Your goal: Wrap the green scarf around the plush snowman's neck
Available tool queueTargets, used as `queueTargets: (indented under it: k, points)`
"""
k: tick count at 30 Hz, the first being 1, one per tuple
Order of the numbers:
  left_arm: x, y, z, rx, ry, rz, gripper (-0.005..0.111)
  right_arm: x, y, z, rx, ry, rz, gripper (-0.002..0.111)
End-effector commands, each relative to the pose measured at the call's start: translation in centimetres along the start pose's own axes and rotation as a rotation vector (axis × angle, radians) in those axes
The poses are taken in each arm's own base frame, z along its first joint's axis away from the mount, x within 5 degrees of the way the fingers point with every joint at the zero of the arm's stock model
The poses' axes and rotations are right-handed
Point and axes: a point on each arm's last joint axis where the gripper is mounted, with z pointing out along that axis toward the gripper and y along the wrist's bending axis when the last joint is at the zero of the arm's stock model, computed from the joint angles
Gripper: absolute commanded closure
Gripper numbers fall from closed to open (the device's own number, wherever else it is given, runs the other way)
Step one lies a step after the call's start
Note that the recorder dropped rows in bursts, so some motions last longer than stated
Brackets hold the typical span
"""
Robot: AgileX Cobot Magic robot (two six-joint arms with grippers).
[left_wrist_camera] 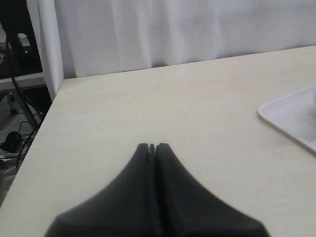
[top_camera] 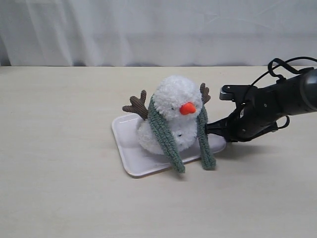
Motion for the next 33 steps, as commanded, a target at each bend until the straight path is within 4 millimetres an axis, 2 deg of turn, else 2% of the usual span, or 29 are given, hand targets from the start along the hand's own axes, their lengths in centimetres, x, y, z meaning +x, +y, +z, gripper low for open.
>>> queueTargets:
  k: [1,4,9,14,19,29,33]
  points:
    - [-0.1,0.0,0.0,0.006,-0.013,-0.002,0.107,1.2,1.9,0.3,-0.004,0.071,-0.089,0.098]
    - [-0.1,0.0,0.0,0.006,-0.013,-0.002,0.107,1.9,3.0,0.2,-0.007,0.113,-0.111,0.098]
    - [-0.1,0.0,0.0,0.006,-0.013,-0.002,0.107,2.6,3.1,0.1,-0.024,0.185,-0.084,0.098]
    - [-0.1,0.0,0.0,0.006,-0.013,-0.002,0.107,2.7,4.3,0.0,-0.167,0.194,-0.134,0.098]
    - [-0.1,0.0,0.0,0.006,-0.013,-0.002,0.107,3.2,4.7,-0.2,-0.222,0.235,-0.187,0.098]
    - [-0.1,0.0,0.0,0.006,-0.013,-0.002,0.107,2.0,4.9,-2.6,-0.238,0.159,-0.218,0.098]
    - [-0.1,0.0,0.0,0.006,-0.013,-0.002,0.107,1.8,4.9,-2.6,-0.240,0.143,-0.207,0.088]
